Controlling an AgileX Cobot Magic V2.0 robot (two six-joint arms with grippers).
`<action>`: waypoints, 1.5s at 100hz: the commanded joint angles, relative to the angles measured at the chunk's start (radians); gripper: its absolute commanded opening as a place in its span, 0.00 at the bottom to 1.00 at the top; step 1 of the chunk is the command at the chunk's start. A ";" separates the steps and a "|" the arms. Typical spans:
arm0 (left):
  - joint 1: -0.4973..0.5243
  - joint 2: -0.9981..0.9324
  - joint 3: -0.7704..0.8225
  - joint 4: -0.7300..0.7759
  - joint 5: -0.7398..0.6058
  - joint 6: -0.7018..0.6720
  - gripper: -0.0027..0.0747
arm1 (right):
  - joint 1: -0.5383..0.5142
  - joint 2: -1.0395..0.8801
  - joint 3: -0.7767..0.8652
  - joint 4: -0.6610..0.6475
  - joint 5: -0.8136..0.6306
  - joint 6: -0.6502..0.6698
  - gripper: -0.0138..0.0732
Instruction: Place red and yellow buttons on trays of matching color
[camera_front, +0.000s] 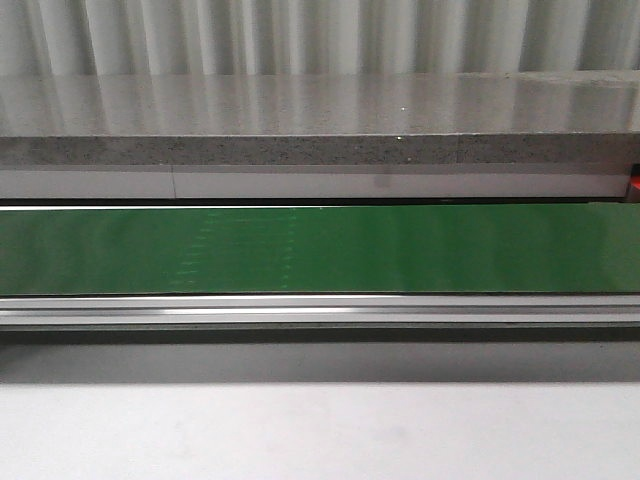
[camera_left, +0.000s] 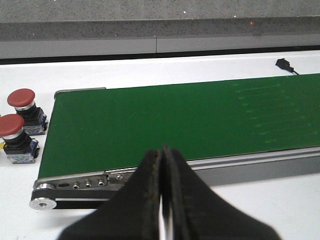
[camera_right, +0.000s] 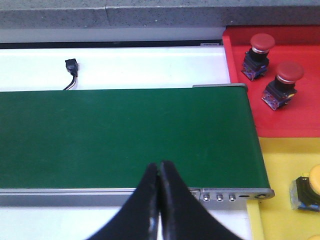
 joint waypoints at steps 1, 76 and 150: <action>-0.009 0.007 -0.028 -0.011 -0.081 0.001 0.01 | 0.002 -0.004 -0.026 -0.002 -0.060 -0.010 0.08; 0.000 0.019 -0.038 0.036 -0.132 -0.108 0.90 | 0.002 -0.004 -0.026 -0.002 -0.060 -0.010 0.08; 0.402 0.713 -0.326 0.328 -0.190 -0.605 0.90 | 0.002 -0.004 -0.026 -0.002 -0.060 -0.010 0.08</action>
